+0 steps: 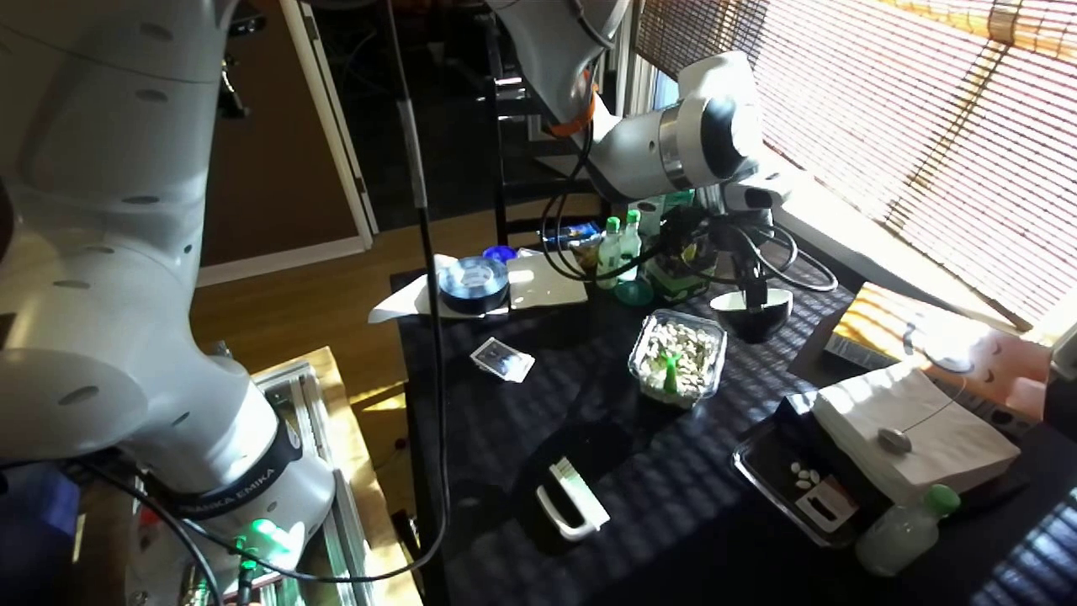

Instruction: Pour the contents of the ceramic bowl into the clear lunch box

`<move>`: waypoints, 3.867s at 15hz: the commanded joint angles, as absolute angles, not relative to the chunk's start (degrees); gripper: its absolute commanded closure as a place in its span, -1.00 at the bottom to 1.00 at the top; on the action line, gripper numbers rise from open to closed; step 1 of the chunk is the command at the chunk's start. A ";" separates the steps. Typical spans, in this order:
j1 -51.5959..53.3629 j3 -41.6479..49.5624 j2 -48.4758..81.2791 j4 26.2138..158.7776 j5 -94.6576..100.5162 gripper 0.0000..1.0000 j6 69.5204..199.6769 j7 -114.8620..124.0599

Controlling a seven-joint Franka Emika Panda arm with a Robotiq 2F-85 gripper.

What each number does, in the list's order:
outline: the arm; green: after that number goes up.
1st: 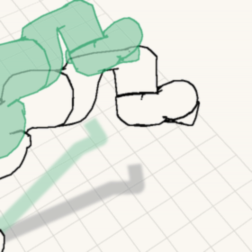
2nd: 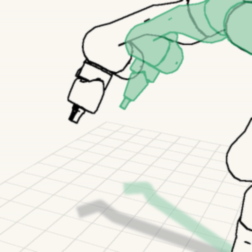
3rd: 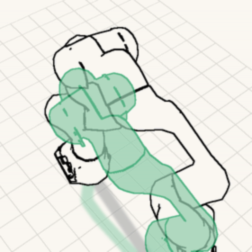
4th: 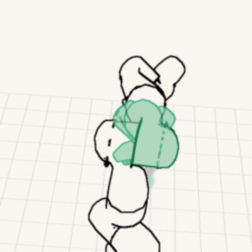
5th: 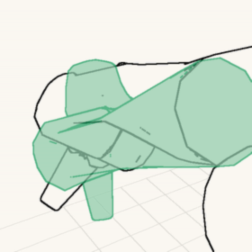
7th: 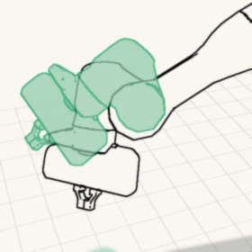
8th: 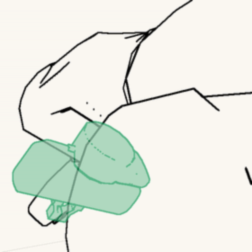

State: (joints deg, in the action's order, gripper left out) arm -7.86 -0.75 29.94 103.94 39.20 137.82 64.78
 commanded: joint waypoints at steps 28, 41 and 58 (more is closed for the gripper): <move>-1.93 5.73 56.74 67.35 -5.87 0.96 130.53 68.68; -3.38 4.76 69.91 45.33 -5.41 0.96 117.78 68.11; -5.52 1.91 77.77 35.25 -4.98 0.96 118.72 61.28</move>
State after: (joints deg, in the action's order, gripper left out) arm -4.69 3.31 75.09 39.43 -4.04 118.87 63.23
